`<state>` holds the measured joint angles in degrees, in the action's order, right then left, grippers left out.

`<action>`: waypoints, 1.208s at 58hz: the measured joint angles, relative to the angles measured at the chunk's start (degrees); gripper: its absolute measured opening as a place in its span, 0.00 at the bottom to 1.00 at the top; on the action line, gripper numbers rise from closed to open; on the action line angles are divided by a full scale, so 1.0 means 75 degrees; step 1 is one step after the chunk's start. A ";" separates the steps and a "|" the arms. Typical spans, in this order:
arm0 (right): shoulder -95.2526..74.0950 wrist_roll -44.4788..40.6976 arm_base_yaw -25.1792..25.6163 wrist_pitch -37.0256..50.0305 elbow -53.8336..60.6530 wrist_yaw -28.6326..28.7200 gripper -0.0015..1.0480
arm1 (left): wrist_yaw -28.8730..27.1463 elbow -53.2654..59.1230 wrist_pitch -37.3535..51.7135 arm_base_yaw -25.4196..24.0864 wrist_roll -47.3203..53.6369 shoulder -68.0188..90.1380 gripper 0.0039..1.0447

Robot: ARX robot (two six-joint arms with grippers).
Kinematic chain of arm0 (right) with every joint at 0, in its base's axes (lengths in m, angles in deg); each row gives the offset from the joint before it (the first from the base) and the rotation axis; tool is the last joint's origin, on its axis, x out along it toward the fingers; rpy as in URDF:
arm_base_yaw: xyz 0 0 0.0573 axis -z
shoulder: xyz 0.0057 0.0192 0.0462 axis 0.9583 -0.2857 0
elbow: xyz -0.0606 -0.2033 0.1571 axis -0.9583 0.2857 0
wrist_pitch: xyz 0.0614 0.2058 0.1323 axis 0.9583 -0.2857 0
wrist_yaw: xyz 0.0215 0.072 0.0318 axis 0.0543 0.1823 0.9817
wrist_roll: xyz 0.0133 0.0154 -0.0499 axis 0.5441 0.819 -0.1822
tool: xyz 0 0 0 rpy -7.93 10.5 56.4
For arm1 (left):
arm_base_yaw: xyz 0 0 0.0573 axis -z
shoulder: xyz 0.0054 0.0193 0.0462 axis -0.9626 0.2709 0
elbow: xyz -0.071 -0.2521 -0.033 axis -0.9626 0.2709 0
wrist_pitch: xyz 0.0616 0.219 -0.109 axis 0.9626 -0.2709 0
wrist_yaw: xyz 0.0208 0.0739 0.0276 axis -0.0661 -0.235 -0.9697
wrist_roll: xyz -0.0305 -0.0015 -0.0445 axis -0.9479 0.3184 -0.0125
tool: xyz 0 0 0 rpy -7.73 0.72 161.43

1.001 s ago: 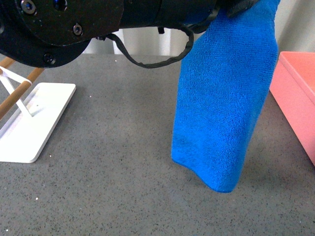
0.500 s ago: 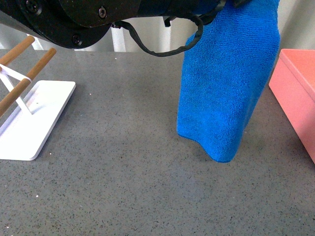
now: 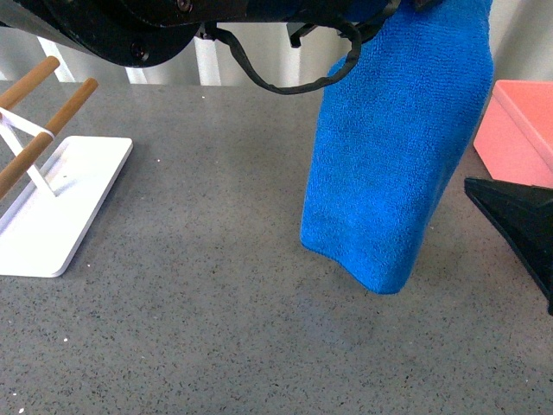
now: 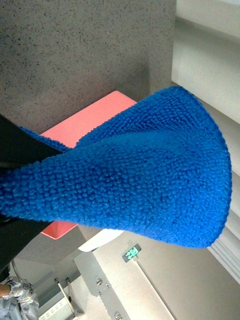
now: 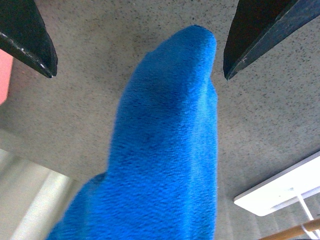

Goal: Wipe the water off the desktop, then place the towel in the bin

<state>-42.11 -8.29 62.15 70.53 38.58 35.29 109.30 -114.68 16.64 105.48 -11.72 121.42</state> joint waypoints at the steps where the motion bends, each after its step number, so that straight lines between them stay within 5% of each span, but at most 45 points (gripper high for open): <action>1: -0.0082 -0.0006 -0.0032 0.0064 0.0000 0.0006 0.93 | 0.0003 -0.0003 -0.0009 0.0009 -0.0026 -0.0023 0.07; 41: -0.2544 -0.0425 -0.0114 0.1049 -0.1387 0.0452 0.92 | 0.0041 -0.0087 -0.0294 0.0099 -0.0501 -0.0166 0.07; 70: -0.2661 -0.0597 -0.0306 0.1157 -0.1533 0.0627 0.24 | 0.0134 -0.0087 -0.0402 0.0061 -0.0583 -0.0221 0.07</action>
<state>-62.07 -12.77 59.86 79.21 27.09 39.99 110.31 -115.34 13.63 105.94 -16.09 119.76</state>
